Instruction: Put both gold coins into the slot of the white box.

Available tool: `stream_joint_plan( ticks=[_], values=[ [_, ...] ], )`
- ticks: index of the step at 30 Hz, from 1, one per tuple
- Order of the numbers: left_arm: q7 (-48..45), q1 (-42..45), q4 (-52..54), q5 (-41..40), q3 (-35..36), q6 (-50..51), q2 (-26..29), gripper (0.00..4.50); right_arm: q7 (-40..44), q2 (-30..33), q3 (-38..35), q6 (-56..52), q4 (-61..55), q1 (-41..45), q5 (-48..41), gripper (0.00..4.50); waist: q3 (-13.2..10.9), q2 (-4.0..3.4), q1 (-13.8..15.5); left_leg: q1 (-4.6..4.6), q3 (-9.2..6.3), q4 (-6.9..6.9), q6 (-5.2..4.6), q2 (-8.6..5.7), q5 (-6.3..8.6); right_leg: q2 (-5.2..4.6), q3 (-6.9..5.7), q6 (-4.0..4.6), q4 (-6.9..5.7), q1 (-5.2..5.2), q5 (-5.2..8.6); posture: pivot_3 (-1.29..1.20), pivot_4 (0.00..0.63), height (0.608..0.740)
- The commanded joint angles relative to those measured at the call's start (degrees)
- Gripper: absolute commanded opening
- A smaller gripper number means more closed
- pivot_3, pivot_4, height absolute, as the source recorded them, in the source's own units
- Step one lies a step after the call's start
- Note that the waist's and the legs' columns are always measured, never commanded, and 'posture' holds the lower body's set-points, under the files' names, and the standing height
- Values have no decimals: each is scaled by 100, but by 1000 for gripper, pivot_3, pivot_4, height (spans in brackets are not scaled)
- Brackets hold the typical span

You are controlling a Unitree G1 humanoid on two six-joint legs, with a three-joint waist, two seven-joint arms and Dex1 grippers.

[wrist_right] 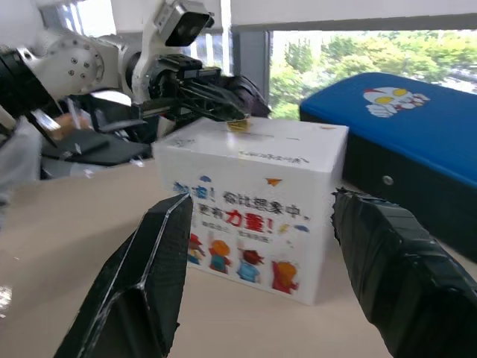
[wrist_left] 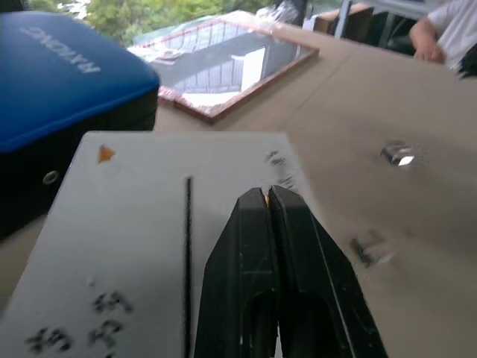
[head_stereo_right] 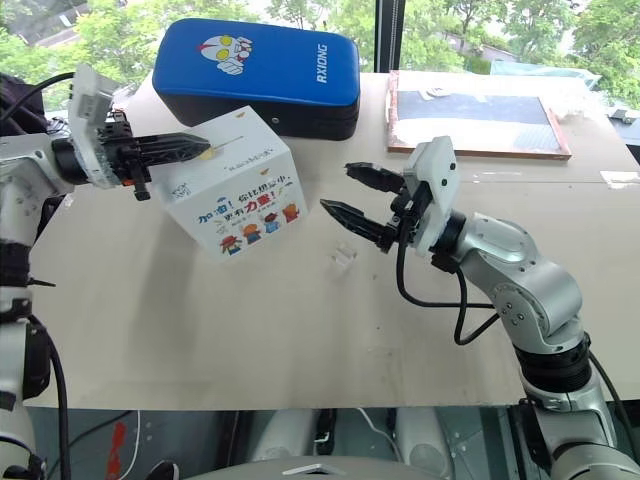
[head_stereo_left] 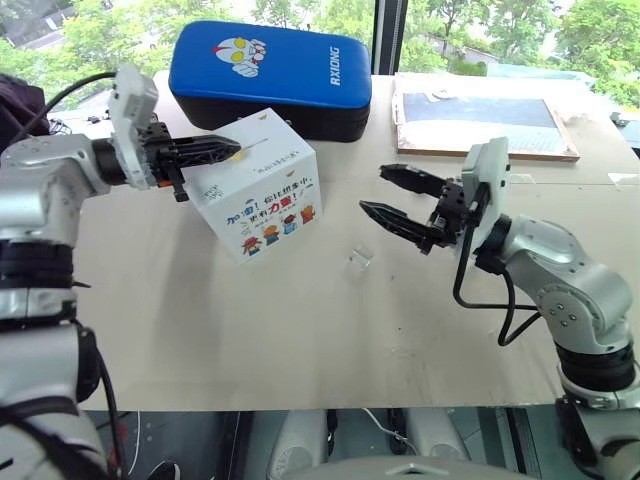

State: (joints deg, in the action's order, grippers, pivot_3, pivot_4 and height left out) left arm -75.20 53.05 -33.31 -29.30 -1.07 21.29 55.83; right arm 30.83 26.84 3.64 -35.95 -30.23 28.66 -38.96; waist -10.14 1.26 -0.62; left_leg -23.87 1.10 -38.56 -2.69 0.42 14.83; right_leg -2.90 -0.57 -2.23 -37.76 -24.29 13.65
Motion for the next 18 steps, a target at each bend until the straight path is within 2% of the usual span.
stream_joint_plan(
  ticks=[1,7,16,18],
  values=[
    [-328,337,-699,524,-64,-505,-141,0,-129,61,-140,10,-330,73,106,3197,0,0,1,0,0,0,0,0,0,-2,0,0,-1,0,0,0,150,740],
    [-638,609,-1448,1050,-69,-960,-408,0,-191,73,-104,-23,-386,59,192,3197,1,0,-6,5,2,-2,-1,-1,1,-5,1,-1,-11,0,0,0,150,740],
    [-818,626,-1693,1425,-12,-1179,-536,0,-149,58,-144,-67,-381,80,171,3197,3,0,-10,13,-1,-11,-2,2,0,-5,0,-1,-26,5,-1,0,150,740],
    [-852,627,-1666,1383,55,-1099,-568,653,-144,45,-150,-81,-388,85,155,3247,5,-2,-10,13,-1,-13,-2,2,0,-5,0,-1,-26,7,-1,0,150,740]
  ],
)
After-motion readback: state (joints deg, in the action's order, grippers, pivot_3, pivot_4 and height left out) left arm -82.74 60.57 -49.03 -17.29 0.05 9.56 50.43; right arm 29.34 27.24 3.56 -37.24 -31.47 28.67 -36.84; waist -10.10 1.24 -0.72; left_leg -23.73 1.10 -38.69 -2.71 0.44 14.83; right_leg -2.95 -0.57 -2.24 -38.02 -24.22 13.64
